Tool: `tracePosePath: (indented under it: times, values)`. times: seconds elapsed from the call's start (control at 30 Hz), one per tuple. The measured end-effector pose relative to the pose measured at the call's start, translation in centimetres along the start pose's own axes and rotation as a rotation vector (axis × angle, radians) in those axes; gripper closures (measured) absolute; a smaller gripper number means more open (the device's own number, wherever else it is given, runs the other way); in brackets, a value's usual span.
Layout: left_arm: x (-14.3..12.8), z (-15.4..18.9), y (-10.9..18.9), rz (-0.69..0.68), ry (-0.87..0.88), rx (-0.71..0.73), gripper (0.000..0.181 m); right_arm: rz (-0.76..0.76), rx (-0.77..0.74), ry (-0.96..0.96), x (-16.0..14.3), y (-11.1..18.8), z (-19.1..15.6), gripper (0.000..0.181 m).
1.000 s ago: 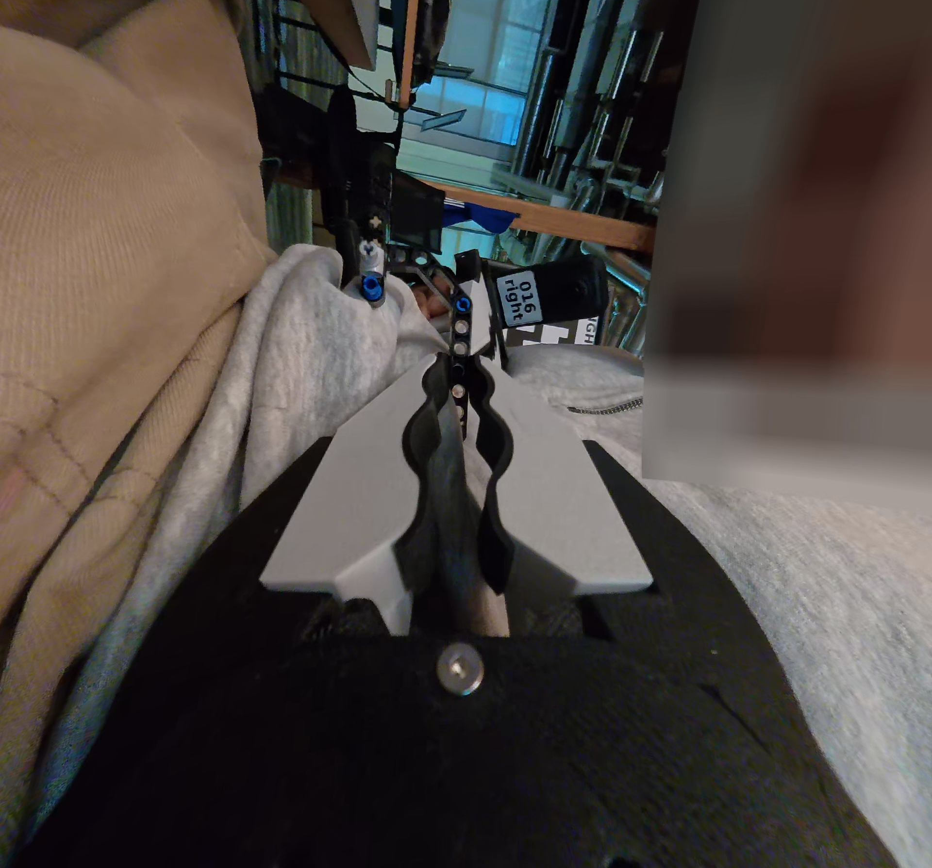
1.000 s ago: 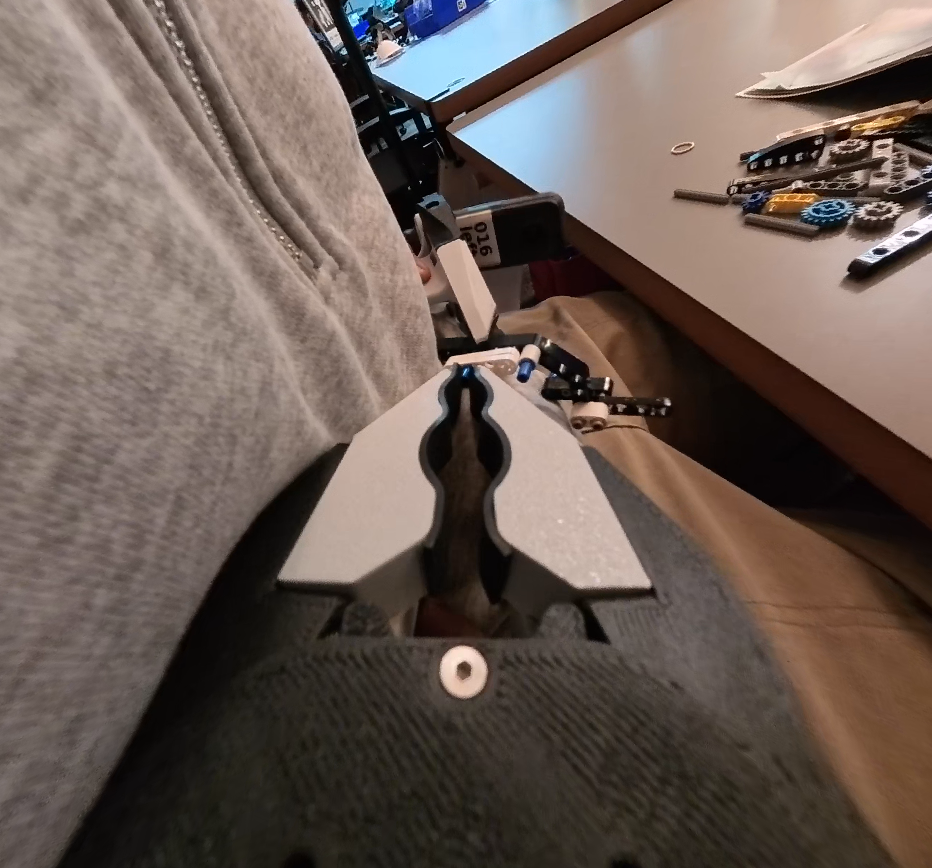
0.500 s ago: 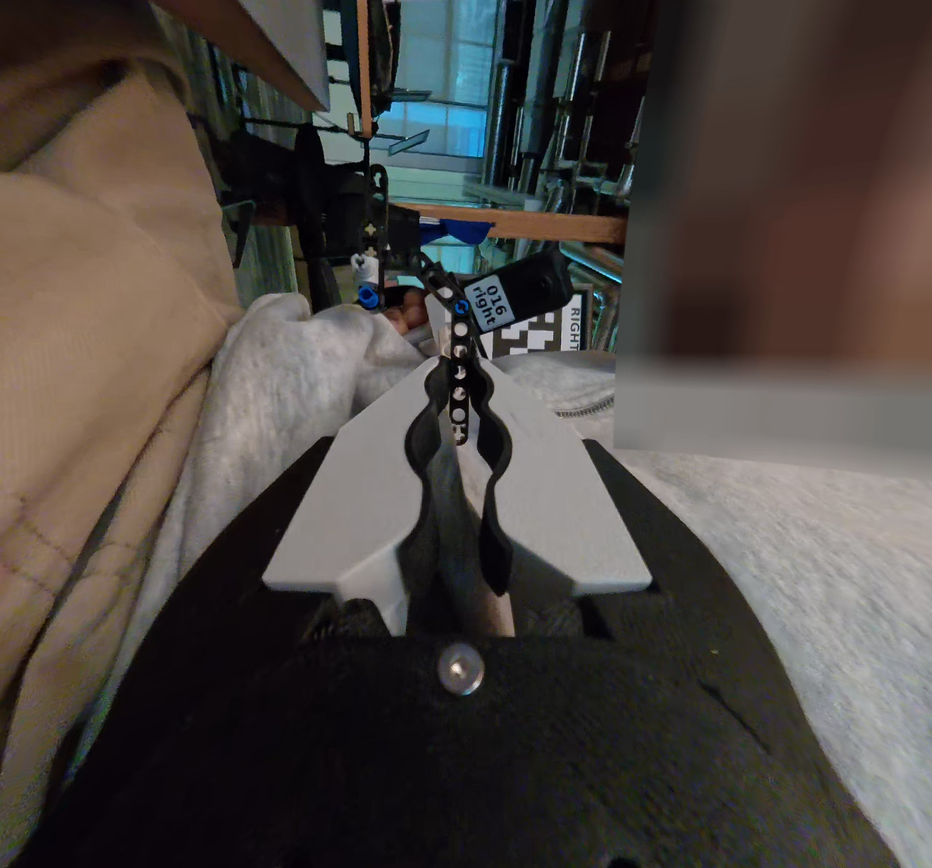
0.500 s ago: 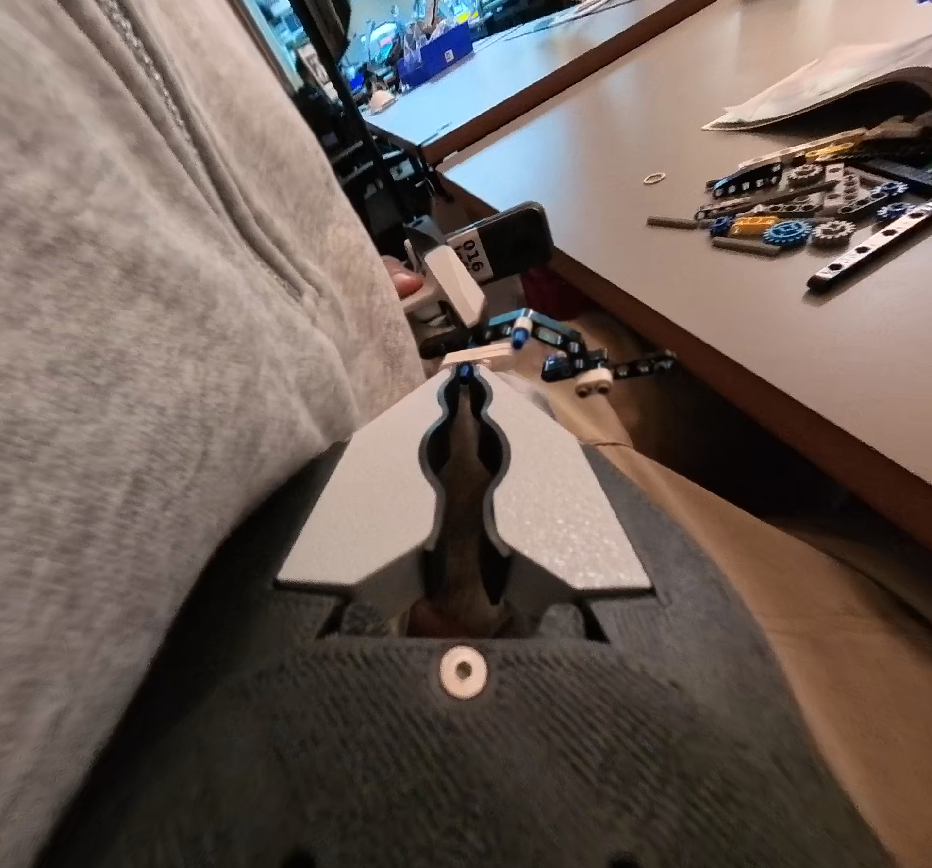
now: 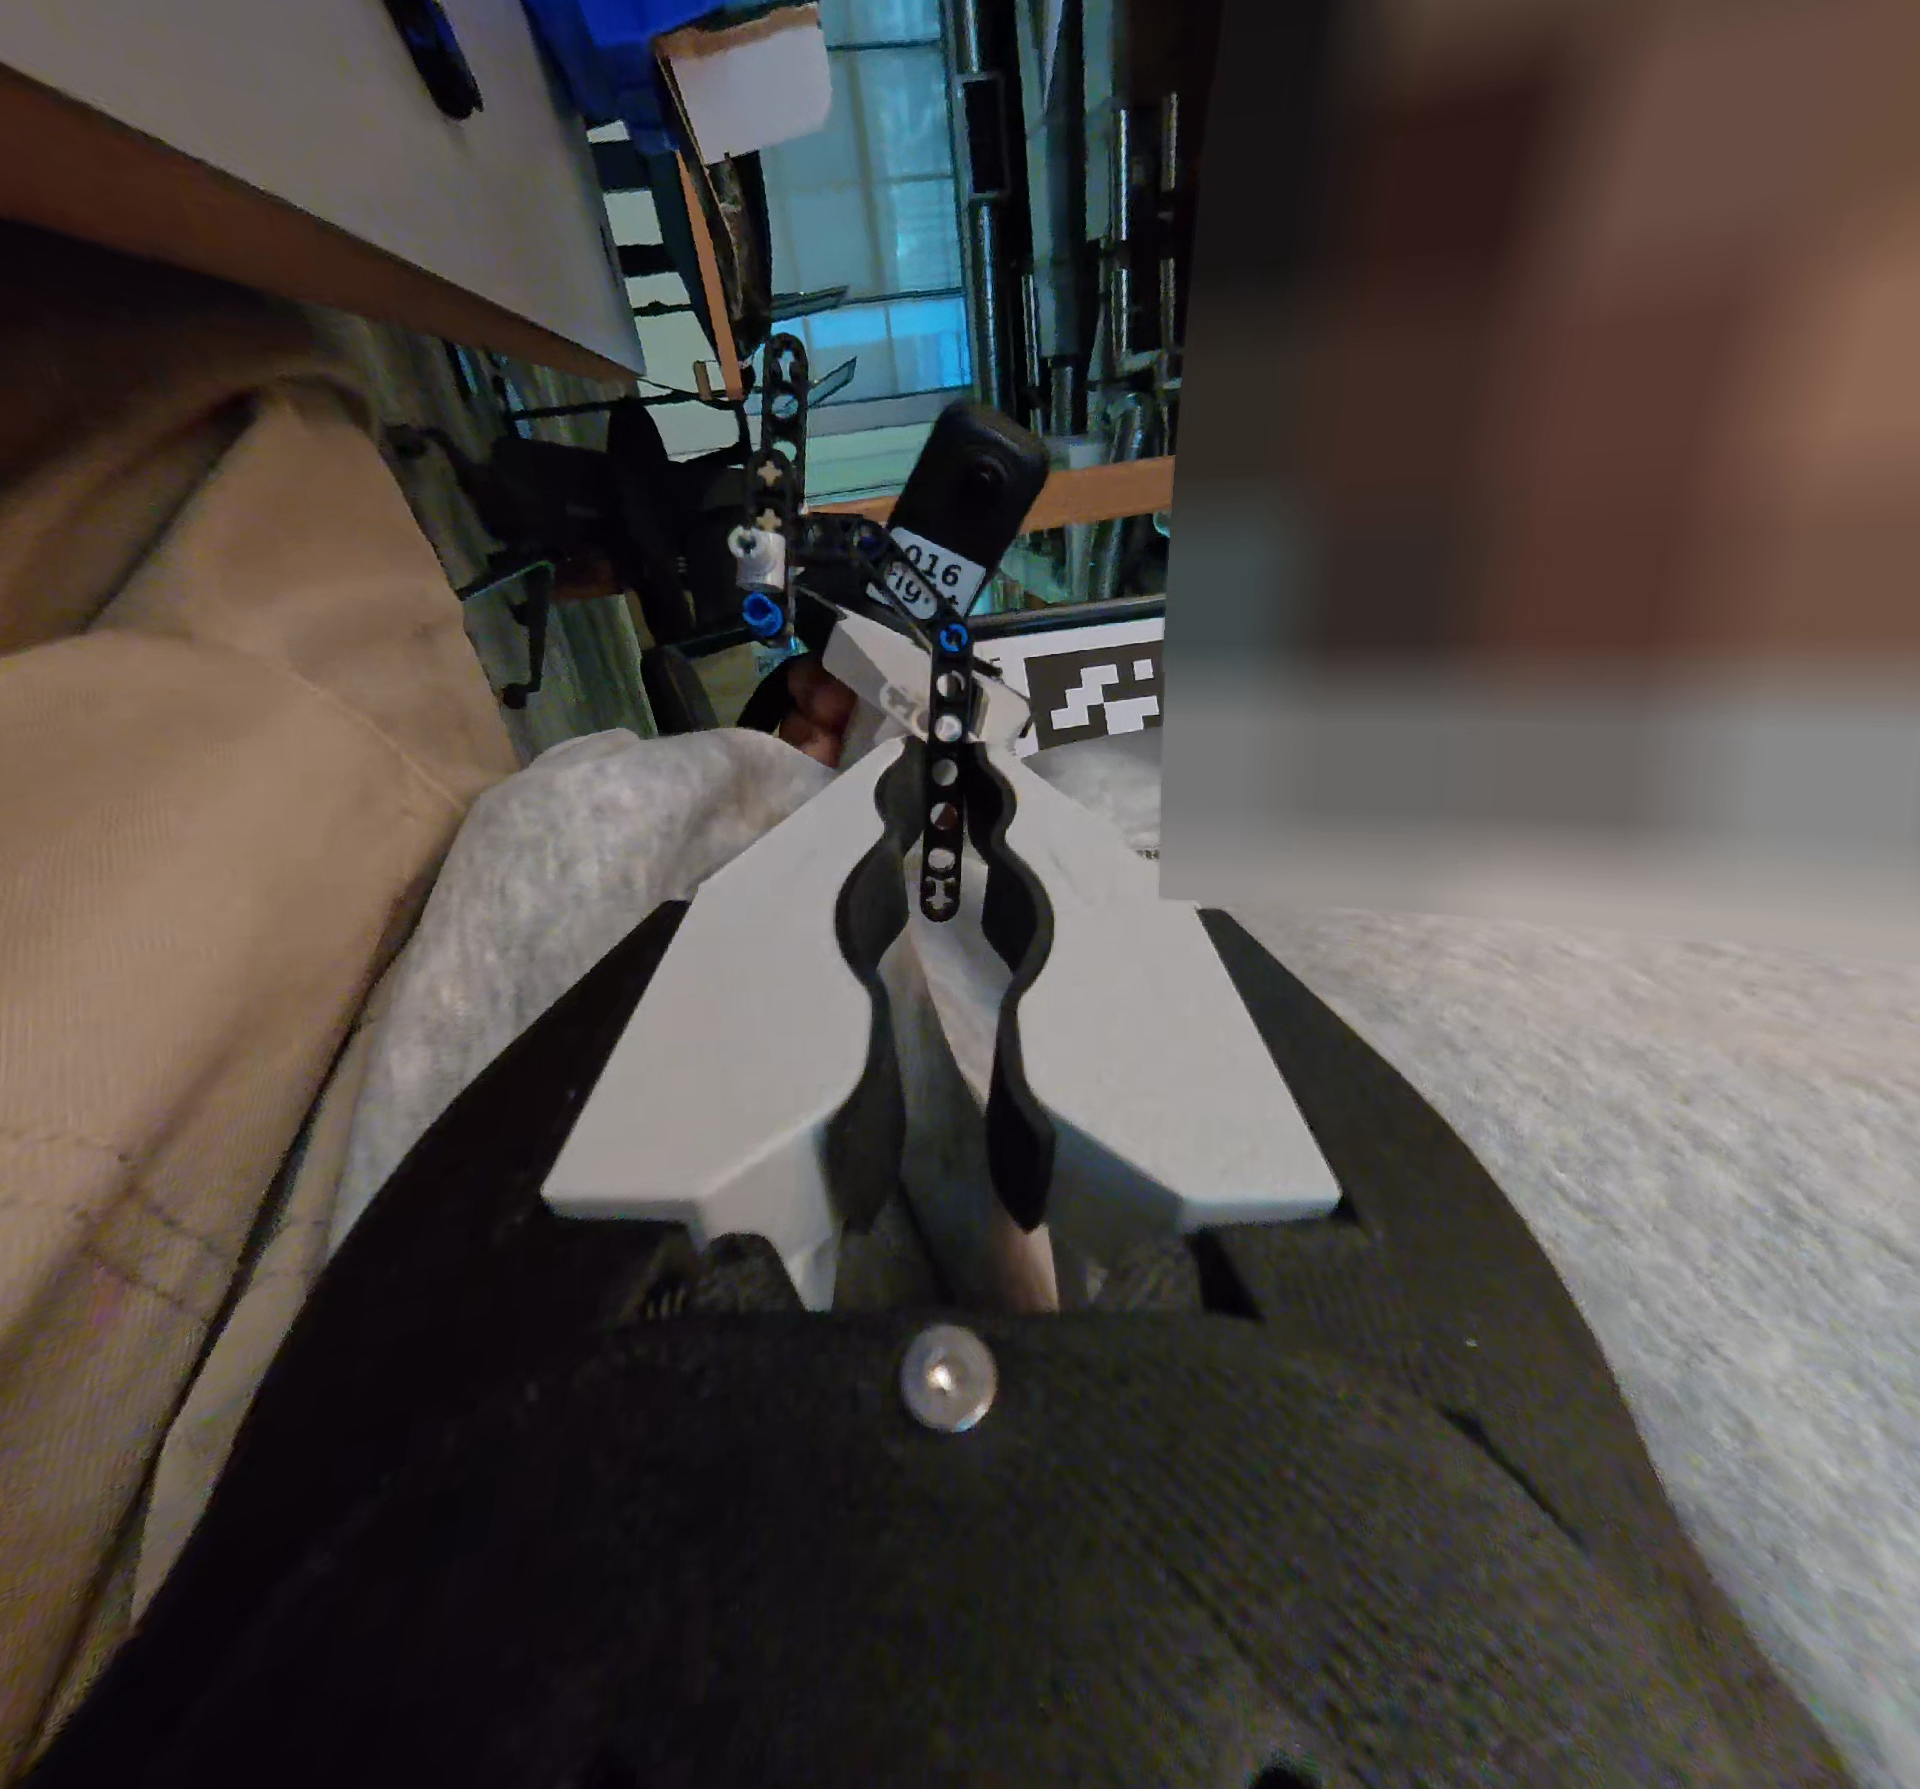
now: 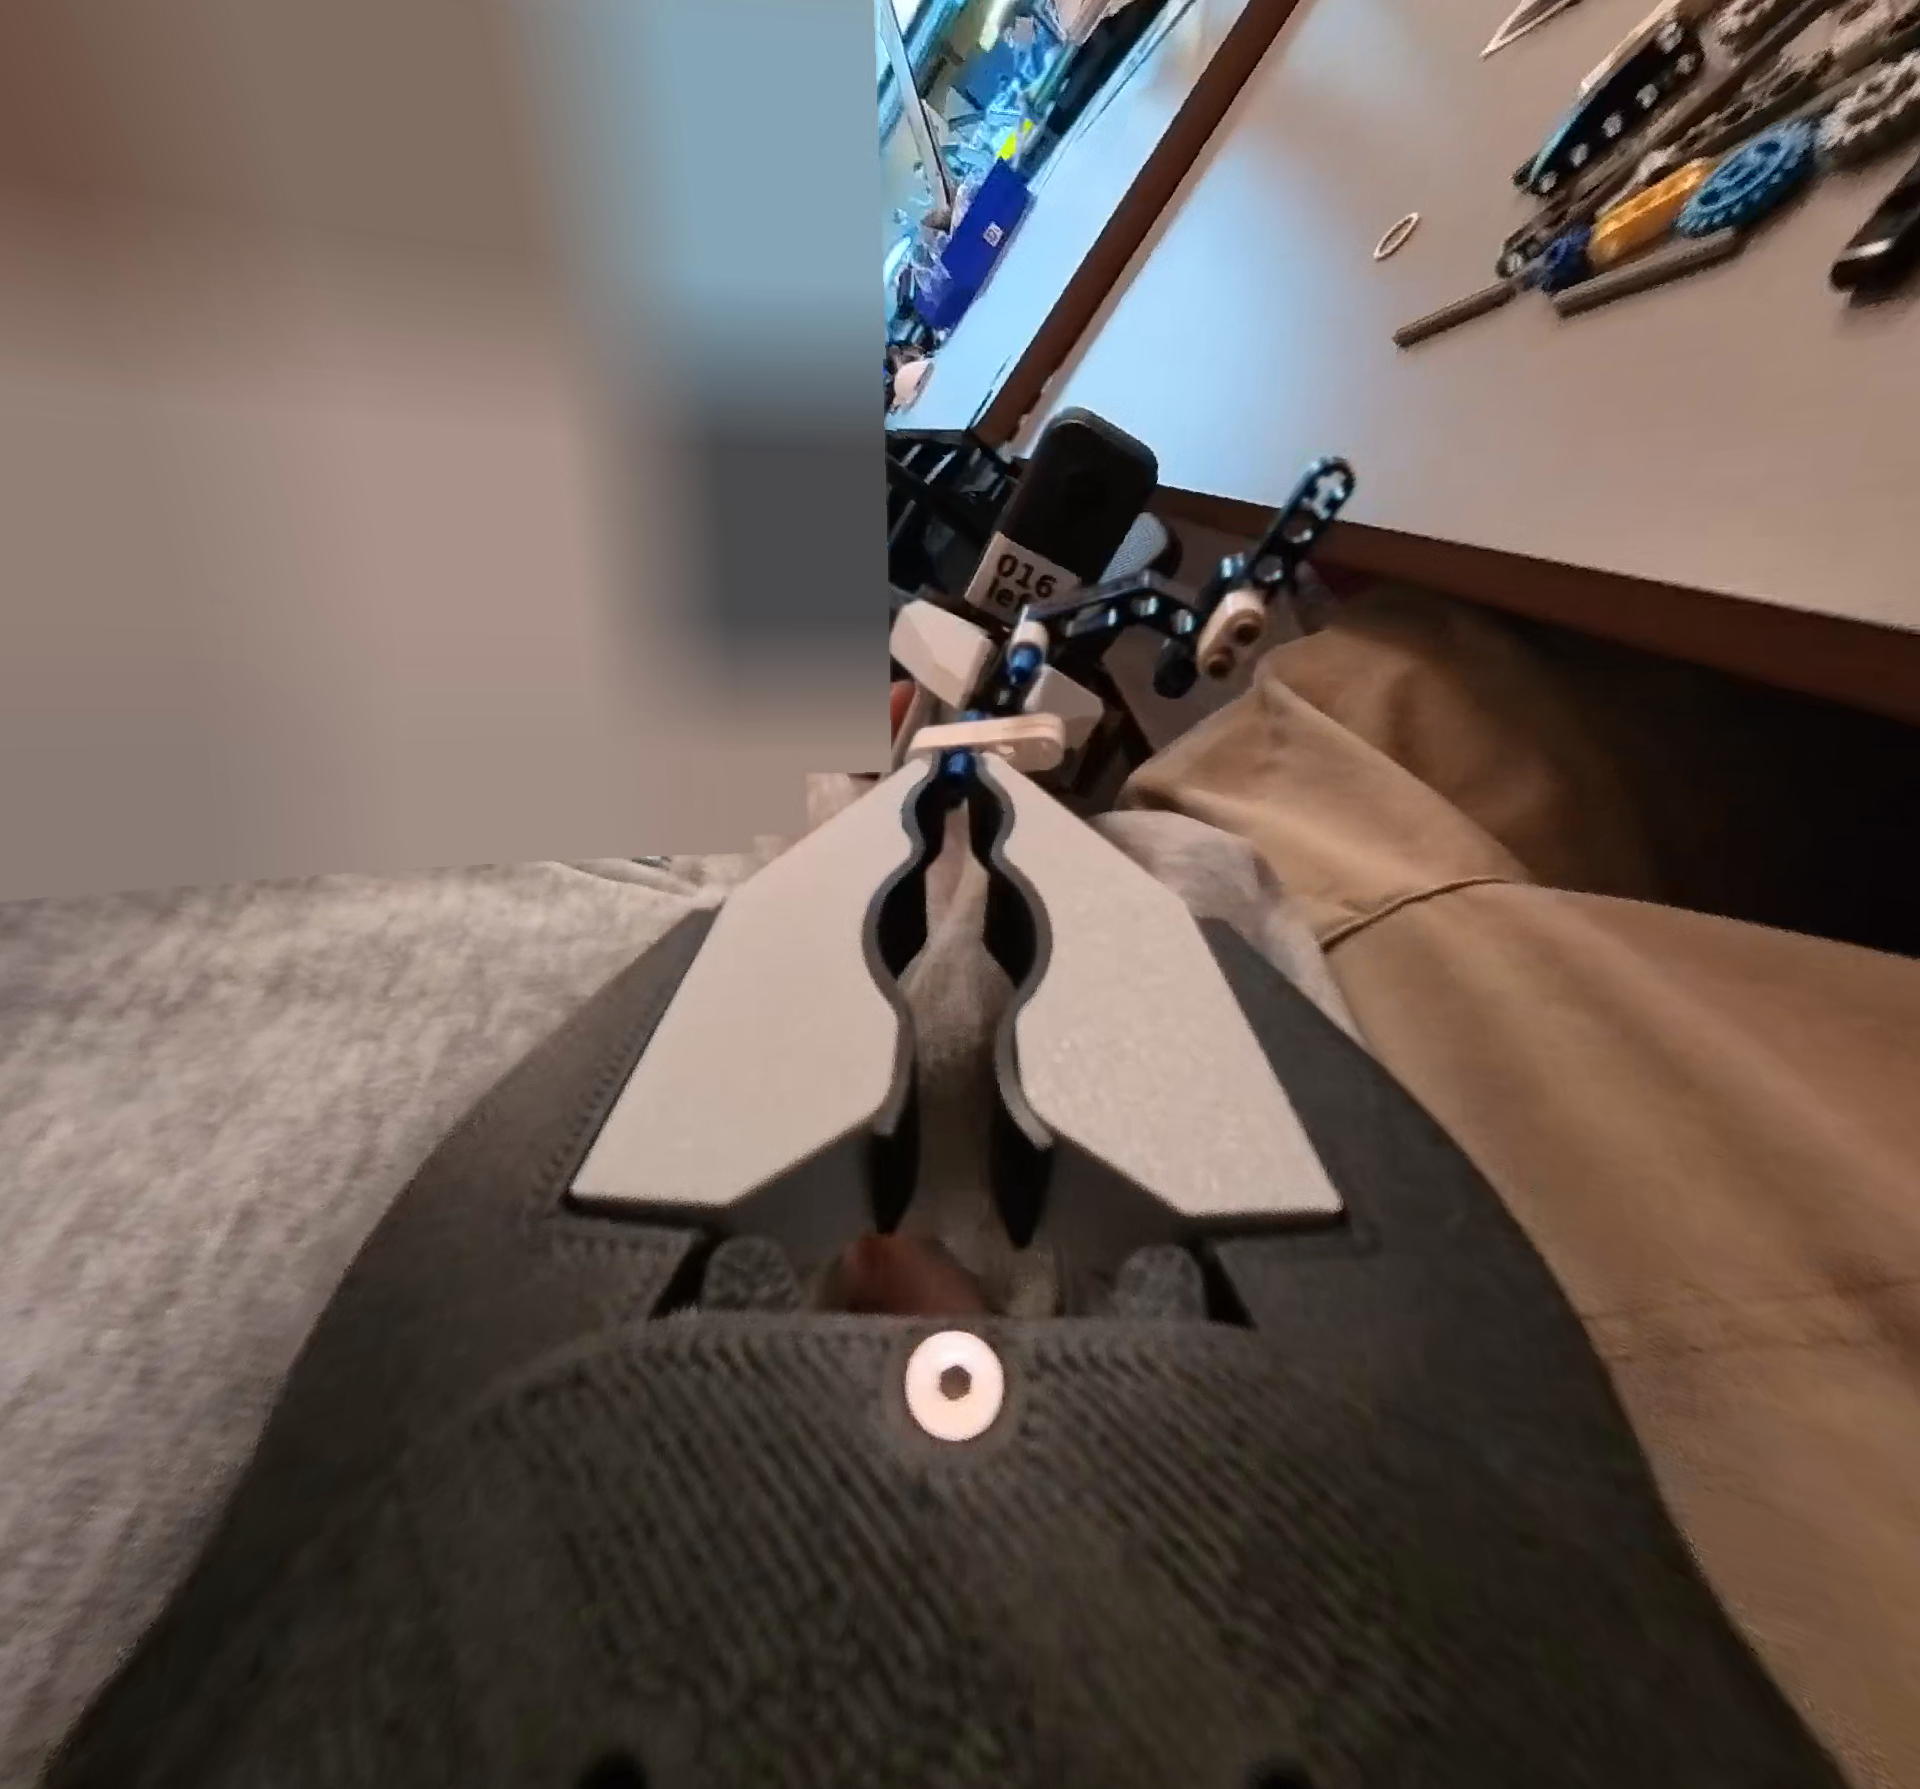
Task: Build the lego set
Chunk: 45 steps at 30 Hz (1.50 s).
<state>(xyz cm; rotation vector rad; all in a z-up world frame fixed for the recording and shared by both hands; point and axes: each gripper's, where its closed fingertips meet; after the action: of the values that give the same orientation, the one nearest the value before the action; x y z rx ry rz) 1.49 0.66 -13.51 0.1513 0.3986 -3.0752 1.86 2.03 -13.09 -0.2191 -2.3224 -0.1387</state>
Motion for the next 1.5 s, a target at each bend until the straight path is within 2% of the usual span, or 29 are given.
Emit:
tracePosePath:
  times: [0.03, 0.4, 0.7, 1.07, 1.23, 1.37, 1.5]
  values:
    - [0.0, 0.1, 0.0, -0.003, -0.012, -0.005, 0.175, 0.001, 0.005, -0.028, 0.0, -0.1, 0.1, 0.180]
    - [0.1, 0.5, -0.3, 0.006, -0.079, -0.017, 0.175, 0.018, 0.029, -0.114, -0.1, -0.6, 0.2, 0.180]
    - [0.4, 0.9, -0.9, 0.000, -0.158, -0.017, 0.174, 0.094, 0.070, -0.186, 0.7, -0.3, 0.4, 0.180]
    - [0.5, 0.8, -1.0, 0.054, -0.152, -0.021, 0.174, 0.087, 0.016, -0.134, 0.0, -0.4, 0.3, 0.180]
    - [0.1, 0.4, -1.1, 0.014, -0.151, 0.010, 0.174, 0.084, 0.019, -0.144, 0.0, -0.1, 0.2, 0.180]
    - [-1.4, 0.2, -1.2, -0.064, -0.194, 0.080, 0.175, -0.003, 0.040, -0.145, -1.0, -0.2, -0.7, 0.180]
    - [-1.4, 0.0, -1.2, -0.059, -0.149, 0.065, 0.175, 0.005, 0.055, -0.178, -1.2, -0.1, -0.6, 0.180]
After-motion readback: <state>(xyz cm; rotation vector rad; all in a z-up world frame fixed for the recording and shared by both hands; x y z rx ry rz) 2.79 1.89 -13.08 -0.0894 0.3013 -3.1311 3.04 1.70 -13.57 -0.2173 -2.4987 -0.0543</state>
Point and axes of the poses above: each gripper's, where its closed fingertips meet, y back along the fingers, x out of its top, z = x × y across the jaws, and after that the axes turned 11 degrees about y, right-handed
